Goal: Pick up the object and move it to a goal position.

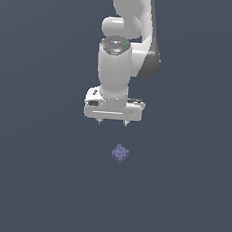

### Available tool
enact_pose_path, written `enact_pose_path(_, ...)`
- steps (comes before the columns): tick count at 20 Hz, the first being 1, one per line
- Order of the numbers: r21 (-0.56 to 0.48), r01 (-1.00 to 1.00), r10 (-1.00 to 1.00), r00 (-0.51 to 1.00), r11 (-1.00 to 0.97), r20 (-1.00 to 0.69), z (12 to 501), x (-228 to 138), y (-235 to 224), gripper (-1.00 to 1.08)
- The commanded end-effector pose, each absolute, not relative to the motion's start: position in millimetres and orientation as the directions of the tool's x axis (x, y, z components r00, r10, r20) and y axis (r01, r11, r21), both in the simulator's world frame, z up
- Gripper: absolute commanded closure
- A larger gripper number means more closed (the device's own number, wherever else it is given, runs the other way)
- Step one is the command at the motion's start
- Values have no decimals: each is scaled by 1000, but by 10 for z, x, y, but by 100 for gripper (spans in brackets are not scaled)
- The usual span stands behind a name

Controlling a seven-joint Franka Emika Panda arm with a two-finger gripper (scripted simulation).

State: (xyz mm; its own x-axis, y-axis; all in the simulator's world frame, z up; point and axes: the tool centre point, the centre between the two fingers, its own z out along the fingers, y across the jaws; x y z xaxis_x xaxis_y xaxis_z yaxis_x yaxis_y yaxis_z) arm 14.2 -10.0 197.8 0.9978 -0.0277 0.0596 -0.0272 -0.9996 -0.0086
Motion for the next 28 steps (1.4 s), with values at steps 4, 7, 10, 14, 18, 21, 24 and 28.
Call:
enact_pose_path(4,-4,-30,-30,998,-1000,59,1969,137,-118,-92)
enact_pose_path(7,9,-36,-36,998,-999,57,1946,121,-169,-92)
enact_pose_path(10,19,-42,-41,998,-999,56,1928,110,-205,-92)
enact_pose_path(14,18,-41,-40,998,-999,56,1930,110,-204,-92)
enact_pose_path(18,18,-47,-46,997,-999,55,1921,116,-201,-92)
enact_pose_path(21,16,-65,-64,996,-998,54,1896,136,-188,-92)
enact_pose_path(24,13,-93,-93,994,-996,52,1855,169,-167,-92)
enact_pose_path(28,8,-147,-147,988,-989,47,1776,229,-127,-92)
